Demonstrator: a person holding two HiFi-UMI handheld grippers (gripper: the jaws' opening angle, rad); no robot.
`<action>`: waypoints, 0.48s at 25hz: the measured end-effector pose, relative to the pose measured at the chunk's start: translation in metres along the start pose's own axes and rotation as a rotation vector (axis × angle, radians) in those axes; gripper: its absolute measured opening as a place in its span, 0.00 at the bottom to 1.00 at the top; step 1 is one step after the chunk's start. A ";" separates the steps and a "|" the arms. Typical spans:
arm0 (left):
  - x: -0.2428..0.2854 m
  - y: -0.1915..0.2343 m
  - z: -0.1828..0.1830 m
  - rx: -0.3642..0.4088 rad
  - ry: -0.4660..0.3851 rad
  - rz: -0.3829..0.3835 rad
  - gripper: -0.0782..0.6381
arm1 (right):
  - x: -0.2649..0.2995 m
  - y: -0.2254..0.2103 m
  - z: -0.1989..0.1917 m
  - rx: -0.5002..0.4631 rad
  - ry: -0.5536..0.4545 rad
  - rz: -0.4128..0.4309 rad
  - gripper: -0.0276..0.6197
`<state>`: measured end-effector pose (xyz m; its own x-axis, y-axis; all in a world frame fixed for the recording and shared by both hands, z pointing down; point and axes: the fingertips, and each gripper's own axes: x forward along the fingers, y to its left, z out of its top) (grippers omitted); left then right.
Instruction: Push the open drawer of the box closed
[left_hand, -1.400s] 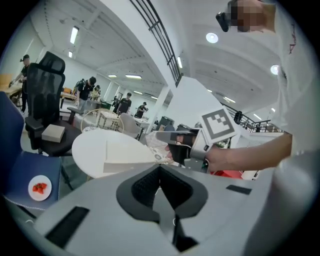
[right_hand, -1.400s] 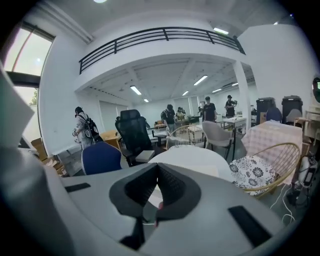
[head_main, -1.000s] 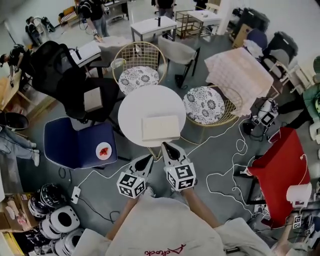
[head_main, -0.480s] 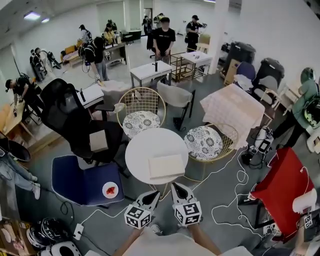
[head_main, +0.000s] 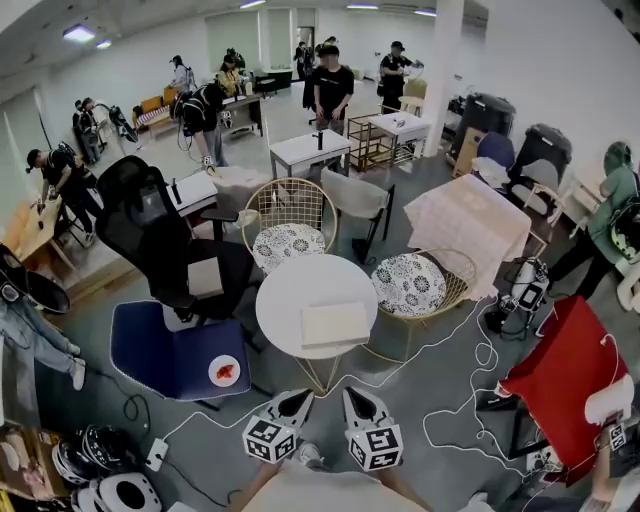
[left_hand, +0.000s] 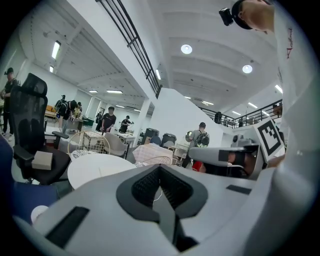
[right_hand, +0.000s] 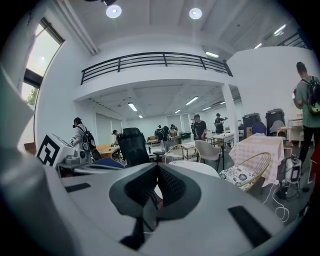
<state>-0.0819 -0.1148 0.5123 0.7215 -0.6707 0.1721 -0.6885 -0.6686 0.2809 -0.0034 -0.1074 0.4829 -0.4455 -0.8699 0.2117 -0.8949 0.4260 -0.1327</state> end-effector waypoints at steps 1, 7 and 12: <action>-0.004 -0.009 -0.002 0.003 -0.003 0.004 0.13 | -0.010 0.002 -0.001 -0.008 -0.004 0.006 0.07; -0.026 -0.077 -0.028 -0.011 -0.014 0.025 0.13 | -0.089 0.000 -0.024 -0.063 0.013 0.020 0.07; -0.047 -0.127 -0.057 -0.016 -0.007 0.031 0.13 | -0.146 -0.003 -0.046 -0.065 0.017 0.006 0.07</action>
<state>-0.0239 0.0198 0.5223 0.6990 -0.6934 0.1749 -0.7095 -0.6420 0.2907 0.0627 0.0298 0.4972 -0.4509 -0.8631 0.2274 -0.8917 0.4472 -0.0706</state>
